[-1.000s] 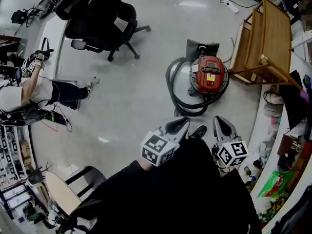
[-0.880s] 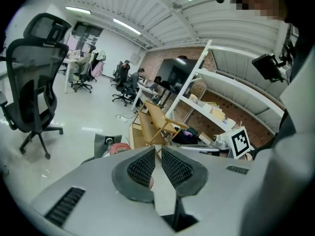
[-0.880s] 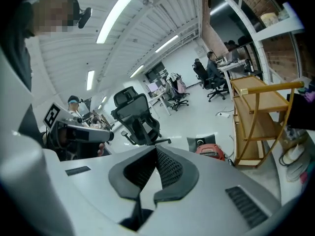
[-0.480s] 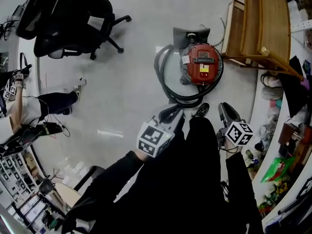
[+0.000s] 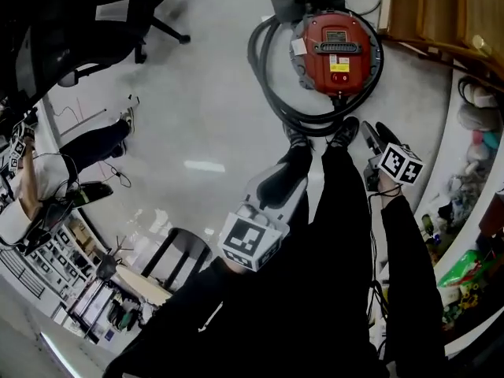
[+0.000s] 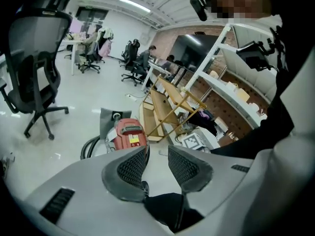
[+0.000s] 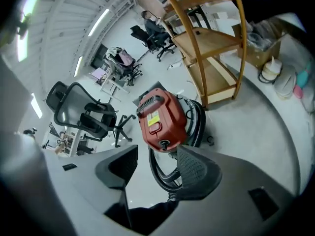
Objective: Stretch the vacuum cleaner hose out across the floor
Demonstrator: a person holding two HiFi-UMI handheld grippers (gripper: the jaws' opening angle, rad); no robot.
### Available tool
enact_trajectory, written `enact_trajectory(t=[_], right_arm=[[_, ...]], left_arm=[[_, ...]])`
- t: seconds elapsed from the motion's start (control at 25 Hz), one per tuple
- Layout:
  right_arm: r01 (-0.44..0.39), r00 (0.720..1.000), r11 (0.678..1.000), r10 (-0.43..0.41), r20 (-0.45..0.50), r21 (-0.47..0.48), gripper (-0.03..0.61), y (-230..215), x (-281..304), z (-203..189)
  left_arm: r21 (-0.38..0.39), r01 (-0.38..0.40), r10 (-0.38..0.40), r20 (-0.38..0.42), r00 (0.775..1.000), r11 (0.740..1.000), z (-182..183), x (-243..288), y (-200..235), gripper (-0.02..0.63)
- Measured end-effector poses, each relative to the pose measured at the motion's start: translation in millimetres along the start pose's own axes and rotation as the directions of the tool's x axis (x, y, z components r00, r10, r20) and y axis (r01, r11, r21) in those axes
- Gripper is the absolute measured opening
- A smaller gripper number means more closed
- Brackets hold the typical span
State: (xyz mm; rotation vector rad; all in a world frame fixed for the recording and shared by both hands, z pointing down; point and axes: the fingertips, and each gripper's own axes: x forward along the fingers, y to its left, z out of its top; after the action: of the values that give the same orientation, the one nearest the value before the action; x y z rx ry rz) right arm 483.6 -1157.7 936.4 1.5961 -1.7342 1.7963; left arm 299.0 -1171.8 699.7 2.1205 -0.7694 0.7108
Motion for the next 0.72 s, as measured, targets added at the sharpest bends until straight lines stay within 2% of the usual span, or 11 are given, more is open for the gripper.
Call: enact_trajectory(t=[0.12, 0.24, 0.4, 0.48, 0.56, 0.72], right_arm=[[-0.009, 1.0, 0.999, 0.01, -0.017, 0.041, 0.235, -34, 47, -12], [0.014, 0.998, 0.999, -0.011, -0.059, 0.043, 0.235, -68, 94, -18], [0.078, 0.983, 0.997, -0.078, -0.166, -0.008, 0.287, -113, 143, -33], [0.096, 0.976, 0.995, -0.095, -0.195, -0.003, 0.304, -128, 159, -40], [0.078, 0.971, 0.997, -0.076, -0.228, 0.003, 0.314, -136, 173, -50], [-0.024, 0.957, 0.998, 0.038, -0.287, 0.054, 0.316, -138, 197, -67]], left_arm=[[-0.058, -0.02, 0.018, -0.046, 0.999, 0.998, -30, 21, -5, 0.137], [-0.122, -0.019, 0.015, -0.032, 0.999, 0.992, -51, 37, -1, 0.137], [-0.143, -0.044, 0.041, -0.025, 0.999, 0.989, -67, 50, 22, 0.137], [-0.156, -0.061, 0.06, -0.013, 0.998, 0.986, -72, 53, 35, 0.137], [-0.174, -0.076, 0.076, -0.01, 0.997, 0.982, -78, 57, 46, 0.137], [-0.212, -0.083, 0.084, -0.002, 0.996, 0.974, -87, 67, 59, 0.135]])
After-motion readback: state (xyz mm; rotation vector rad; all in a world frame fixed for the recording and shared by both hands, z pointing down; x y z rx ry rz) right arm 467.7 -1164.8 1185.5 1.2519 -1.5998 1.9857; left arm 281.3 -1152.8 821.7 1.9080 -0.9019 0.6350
